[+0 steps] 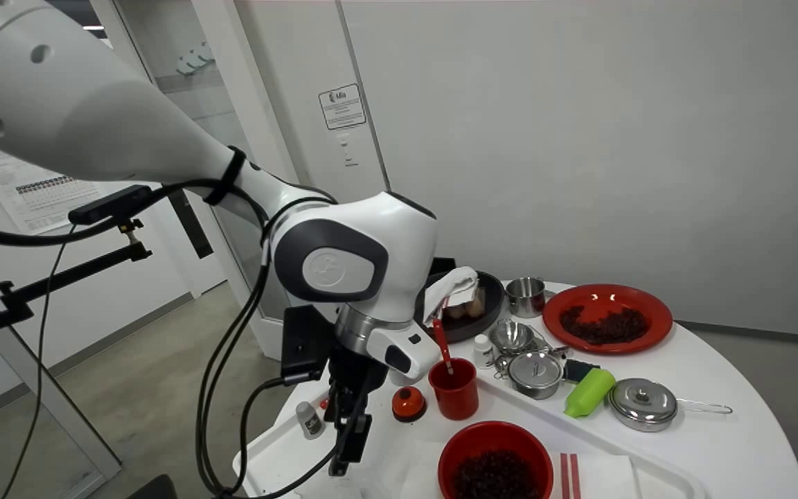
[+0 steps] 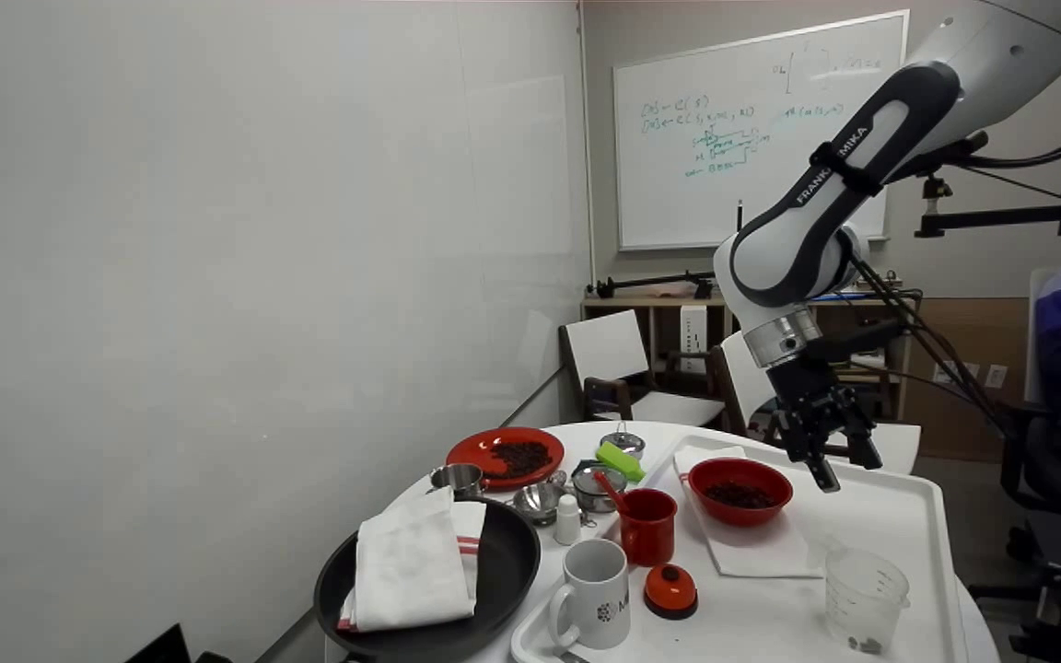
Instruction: Pour the contents of the cup into the bowl
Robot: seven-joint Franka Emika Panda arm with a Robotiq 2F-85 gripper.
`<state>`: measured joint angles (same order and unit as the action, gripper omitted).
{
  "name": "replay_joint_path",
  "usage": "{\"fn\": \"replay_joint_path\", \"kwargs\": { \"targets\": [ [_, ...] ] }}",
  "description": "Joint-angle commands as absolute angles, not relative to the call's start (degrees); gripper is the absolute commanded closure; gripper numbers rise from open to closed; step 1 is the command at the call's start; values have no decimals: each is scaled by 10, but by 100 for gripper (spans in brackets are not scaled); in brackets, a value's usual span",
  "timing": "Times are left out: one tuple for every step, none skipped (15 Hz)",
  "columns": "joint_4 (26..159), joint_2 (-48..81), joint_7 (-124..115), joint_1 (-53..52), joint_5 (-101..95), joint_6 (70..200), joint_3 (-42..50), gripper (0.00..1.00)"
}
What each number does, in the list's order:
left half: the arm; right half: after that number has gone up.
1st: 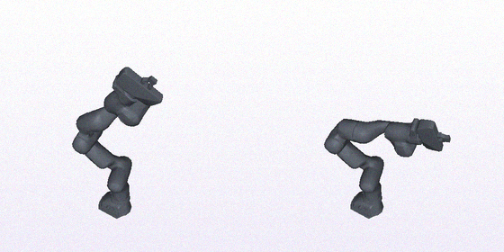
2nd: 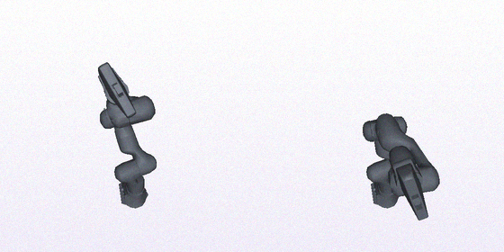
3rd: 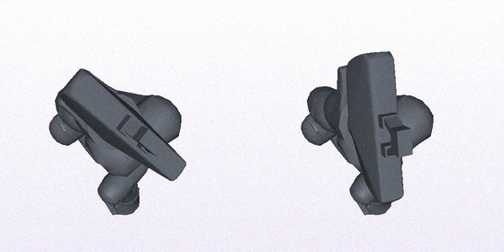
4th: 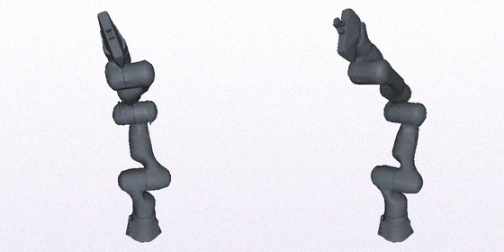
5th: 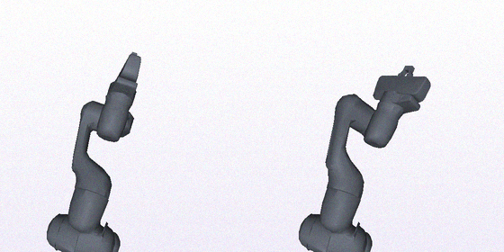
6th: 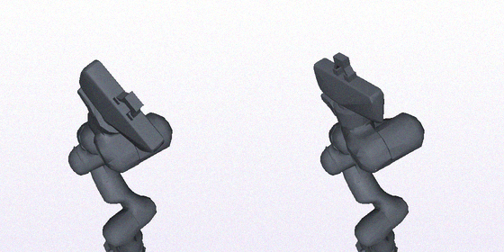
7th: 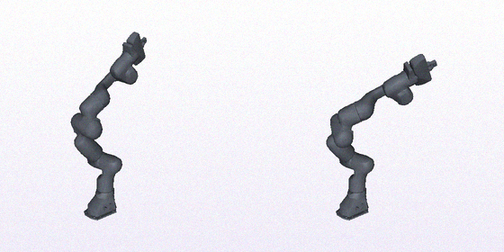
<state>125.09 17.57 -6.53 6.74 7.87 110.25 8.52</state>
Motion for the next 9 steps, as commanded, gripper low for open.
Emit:
{"fn": "replay_joint_path", "kwargs": {
  "targets": [
    [1258,190,-88,63,77,1119,79,0],
    [1260,194,-92,61,75,1124,77,0],
    [1261,199,-98,58,72,1131,76,0],
    [1263,204,-103,55,70,1138,74,0],
    [1265,208,-109,51,66,1147,73,0],
    [1267,212,-114,48,64,1154,71,0],
    [1268,217,-118,45,63,1161,70,0],
    [1270,221,-123,42,61,1170,69,0],
    [1272,226,-125,39,62,1178,67,0]
  ]
}}
